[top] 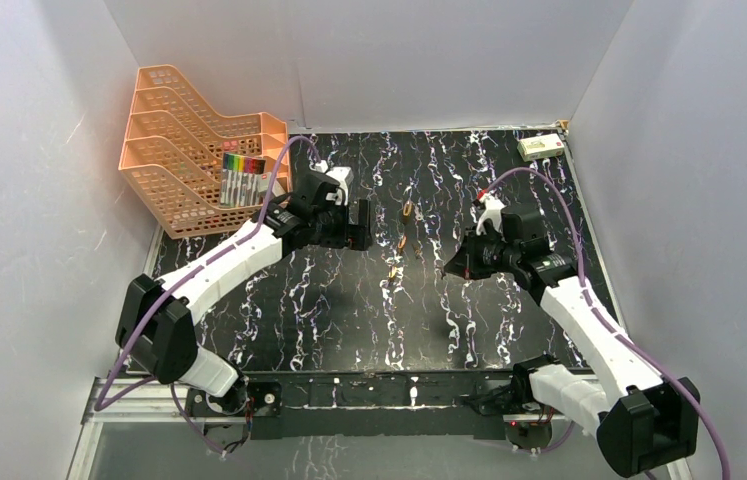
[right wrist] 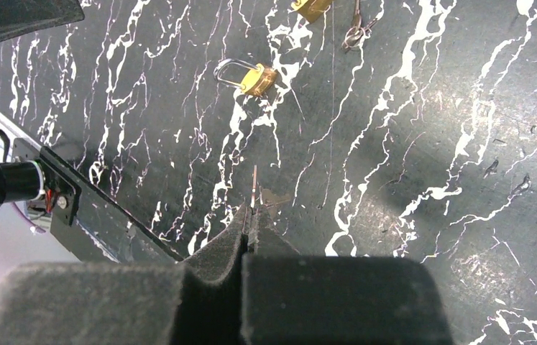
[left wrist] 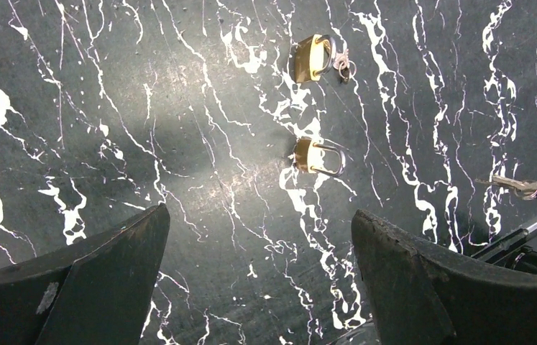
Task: Lock with the key
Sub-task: Place the key at the center of the board.
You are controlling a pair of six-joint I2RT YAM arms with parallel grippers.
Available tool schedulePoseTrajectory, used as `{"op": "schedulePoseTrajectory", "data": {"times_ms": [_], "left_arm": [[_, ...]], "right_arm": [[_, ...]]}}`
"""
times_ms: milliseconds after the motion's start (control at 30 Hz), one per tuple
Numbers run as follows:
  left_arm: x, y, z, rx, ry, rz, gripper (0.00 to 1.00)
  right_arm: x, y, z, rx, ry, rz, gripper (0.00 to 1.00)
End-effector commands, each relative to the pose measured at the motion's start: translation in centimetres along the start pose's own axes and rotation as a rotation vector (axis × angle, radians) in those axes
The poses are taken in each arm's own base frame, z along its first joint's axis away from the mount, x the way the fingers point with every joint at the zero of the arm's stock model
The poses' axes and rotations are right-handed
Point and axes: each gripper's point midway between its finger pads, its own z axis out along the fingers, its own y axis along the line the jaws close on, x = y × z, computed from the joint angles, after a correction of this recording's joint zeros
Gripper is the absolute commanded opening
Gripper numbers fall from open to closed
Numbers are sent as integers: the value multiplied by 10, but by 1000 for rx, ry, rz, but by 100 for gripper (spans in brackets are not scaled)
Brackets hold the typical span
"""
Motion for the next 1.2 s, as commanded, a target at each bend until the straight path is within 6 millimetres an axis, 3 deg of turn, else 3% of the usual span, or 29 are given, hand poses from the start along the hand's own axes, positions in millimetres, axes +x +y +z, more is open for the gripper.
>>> {"op": "schedulePoseTrajectory", "data": {"times_ms": [0, 433, 1167], "left_arm": [[-1, 2, -13, 19, -16, 7, 98], [2, 12, -14, 8, -11, 4, 98], [7, 35, -15, -22, 6, -1, 98]], "right_arm": [[-9, 5, 4, 4, -24, -22, 0], [15, 21, 43, 56, 62, -83, 0], [32, 1, 87, 99, 139, -71, 0]]}}
